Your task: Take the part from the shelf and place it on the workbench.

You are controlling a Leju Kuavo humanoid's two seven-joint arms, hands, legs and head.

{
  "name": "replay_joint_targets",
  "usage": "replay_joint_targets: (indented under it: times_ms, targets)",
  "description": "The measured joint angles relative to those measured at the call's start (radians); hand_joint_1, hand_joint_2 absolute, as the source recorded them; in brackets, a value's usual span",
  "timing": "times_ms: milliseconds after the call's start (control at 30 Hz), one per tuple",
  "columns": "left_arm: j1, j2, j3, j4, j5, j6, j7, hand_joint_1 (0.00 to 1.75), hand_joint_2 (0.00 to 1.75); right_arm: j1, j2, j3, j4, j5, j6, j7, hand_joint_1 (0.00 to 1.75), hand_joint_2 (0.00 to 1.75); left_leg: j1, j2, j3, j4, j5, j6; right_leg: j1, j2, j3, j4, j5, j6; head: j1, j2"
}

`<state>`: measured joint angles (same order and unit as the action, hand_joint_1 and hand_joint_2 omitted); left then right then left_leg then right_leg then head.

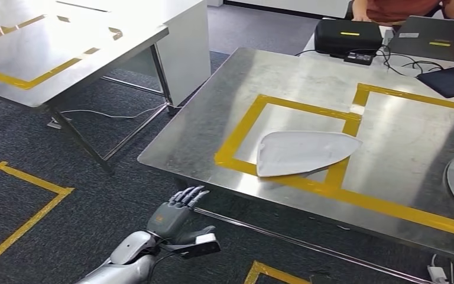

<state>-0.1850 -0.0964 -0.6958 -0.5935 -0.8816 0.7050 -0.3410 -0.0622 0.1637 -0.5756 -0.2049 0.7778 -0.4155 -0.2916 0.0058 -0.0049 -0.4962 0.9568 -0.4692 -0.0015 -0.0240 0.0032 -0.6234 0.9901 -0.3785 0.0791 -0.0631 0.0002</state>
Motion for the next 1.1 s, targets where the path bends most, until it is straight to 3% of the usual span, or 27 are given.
replay_joint_targets:
  times_ms: [67,133,167,200,233,300,367,433,500,533,633,667,700,733,800,867,900,967,1033,1100]
  targets:
    - [0.012,0.003,0.010,-0.003,-0.006,0.000,0.000,0.00,0.00,0.005,0.000,-0.001,0.000,0.000,0.000,0.000,0.00,0.00,-0.001,0.003,-0.027,-0.003,0.025,0.019,-0.001,0.000,-0.031,0.065,-0.077,0.004,0.006,0.000]
    - [0.026,0.005,0.027,-0.007,-0.014,0.000,-0.001,0.00,0.00,0.007,0.000,-0.002,0.000,0.000,0.000,-0.001,0.00,0.00,-0.008,0.004,-0.058,-0.001,0.049,0.028,0.003,0.000,-0.064,0.199,-0.181,0.003,0.013,0.000]
    - [0.034,0.007,0.037,-0.008,-0.018,0.000,-0.003,0.00,0.00,0.008,-0.001,-0.003,0.000,0.000,0.000,-0.001,0.00,0.00,-0.012,0.004,-0.073,0.000,0.061,0.030,0.005,0.000,-0.070,0.257,-0.203,0.002,0.015,0.000]
    - [0.042,0.008,0.048,-0.009,-0.023,0.000,-0.006,0.00,0.00,0.009,-0.002,-0.003,0.000,0.000,0.000,-0.001,0.00,0.00,-0.016,0.005,-0.089,0.001,0.072,0.031,0.008,0.000,-0.064,0.290,-0.201,-0.002,0.016,0.000]
    - [0.051,0.009,0.061,-0.011,-0.029,0.000,-0.010,0.00,0.00,0.011,-0.004,-0.003,0.000,0.000,-0.001,-0.001,0.00,0.00,-0.019,0.006,-0.104,0.002,0.083,0.032,0.012,0.000,-0.040,0.287,-0.178,-0.006,0.016,0.000]
    - [0.068,0.009,0.089,-0.015,-0.042,0.000,-0.018,0.00,0.00,0.012,-0.006,-0.004,0.000,0.001,-0.002,-0.001,0.00,0.00,-0.024,0.005,-0.130,0.006,0.105,0.030,0.019,0.000,0.054,0.184,-0.132,-0.017,0.015,0.000]
    - [0.083,0.008,0.121,-0.021,-0.054,0.000,-0.023,0.00,0.00,0.011,-0.006,-0.004,0.000,0.003,-0.003,0.000,0.00,0.00,-0.029,0.004,-0.147,0.010,0.125,0.025,0.025,0.000,0.155,0.036,-0.143,-0.027,0.014,0.000]
    - [0.095,0.006,0.152,-0.025,-0.066,0.000,-0.026,0.00,0.00,0.012,-0.007,-0.004,0.000,0.004,-0.005,0.001,0.00,0.00,-0.030,0.004,-0.153,0.011,0.140,0.017,0.029,0.001,0.188,-0.030,-0.165,-0.037,0.010,0.000]
    - [0.108,0.004,0.177,-0.028,-0.077,0.000,-0.027,0.00,0.00,0.016,-0.008,-0.006,0.000,0.006,-0.007,0.004,0.00,0.00,-0.027,0.004,-0.159,0.014,0.138,0.005,0.028,0.000,0.174,-0.031,-0.154,-0.052,0.009,0.000]
    - [0.115,0.003,0.189,-0.028,-0.083,0.000,-0.025,0.00,0.00,0.017,-0.008,-0.007,0.000,0.007,-0.008,0.006,0.00,0.00,-0.025,0.004,-0.166,0.031,0.112,-0.003,0.026,-0.001,0.166,-0.031,-0.145,-0.060,0.008,0.000]
    - [0.130,-0.002,0.226,-0.030,-0.097,0.000,-0.018,0.00,0.00,0.020,-0.009,-0.012,0.000,0.009,-0.009,0.010,0.00,0.00,-0.015,0.004,-0.216,0.195,-0.033,-0.026,0.022,-0.003,0.140,-0.031,-0.115,-0.069,0.001,0.000]
    - [0.134,-0.004,0.239,-0.030,-0.102,0.000,-0.017,0.00,0.00,0.021,-0.009,-0.013,0.000,0.010,-0.009,0.012,0.00,0.00,-0.011,0.004,-0.230,0.256,-0.059,-0.031,0.021,-0.004,0.130,-0.030,-0.105,-0.067,0.000,0.000]
    - [0.140,-0.006,0.252,-0.031,-0.110,0.000,-0.017,0.00,0.00,0.023,-0.009,-0.014,0.000,0.011,-0.010,0.013,0.00,0.00,-0.007,0.004,-0.231,0.292,-0.060,-0.035,0.019,-0.005,0.121,-0.028,-0.097,-0.065,0.000,0.000]
    - [0.146,-0.008,0.264,-0.034,-0.119,0.000,-0.017,0.00,0.00,0.024,-0.009,-0.015,0.000,0.012,-0.010,0.015,0.00,0.00,-0.003,0.004,-0.214,0.291,-0.045,-0.038,0.017,-0.005,0.111,-0.027,-0.090,-0.061,0.000,0.000]
    - [0.156,-0.013,0.288,-0.040,-0.135,0.000,-0.017,0.00,0.00,0.027,-0.009,-0.016,0.000,0.016,-0.010,0.016,0.00,0.00,0.003,0.004,-0.126,0.181,0.001,-0.043,0.012,-0.006,0.100,-0.024,-0.081,-0.052,-0.001,0.000]
    - [0.160,-0.018,0.306,-0.046,-0.142,0.000,-0.017,0.00,0.00,0.026,-0.010,-0.017,0.000,0.018,-0.010,0.016,0.00,0.00,0.005,0.003,-0.041,0.051,0.018,-0.041,0.011,-0.006,0.091,-0.019,-0.076,-0.042,-0.004,0.000]
    - [0.161,-0.020,0.312,-0.048,-0.144,0.000,-0.017,0.00,0.00,0.025,-0.010,-0.017,0.000,0.018,-0.010,0.017,0.00,0.00,0.005,0.002,-0.022,0.016,0.016,-0.038,0.012,-0.005,0.087,-0.017,-0.074,-0.036,-0.005,0.000]
    - [0.165,-0.024,0.324,-0.051,-0.146,0.000,-0.017,0.00,0.00,0.026,-0.010,-0.017,0.000,0.019,-0.010,0.018,0.00,0.00,0.004,0.002,-0.022,0.001,0.012,-0.028,0.014,-0.005,0.078,-0.013,-0.071,-0.043,-0.005,0.000]
    - [0.171,-0.029,0.338,-0.054,-0.151,0.000,-0.018,0.00,0.00,0.028,-0.011,-0.018,0.000,0.020,-0.010,0.020,0.00,0.00,0.002,0.002,-0.025,0.000,0.014,-0.023,0.014,-0.005,0.071,-0.013,-0.071,-0.063,-0.003,0.000]
    - [0.176,-0.034,0.353,-0.058,-0.161,0.000,-0.018,0.00,0.00,0.028,-0.011,-0.018,0.000,0.021,-0.010,0.021,0.00,0.00,-0.001,0.002,-0.028,0.000,0.016,-0.014,0.013,-0.005,0.067,-0.018,-0.065,-0.064,-0.003,0.000]
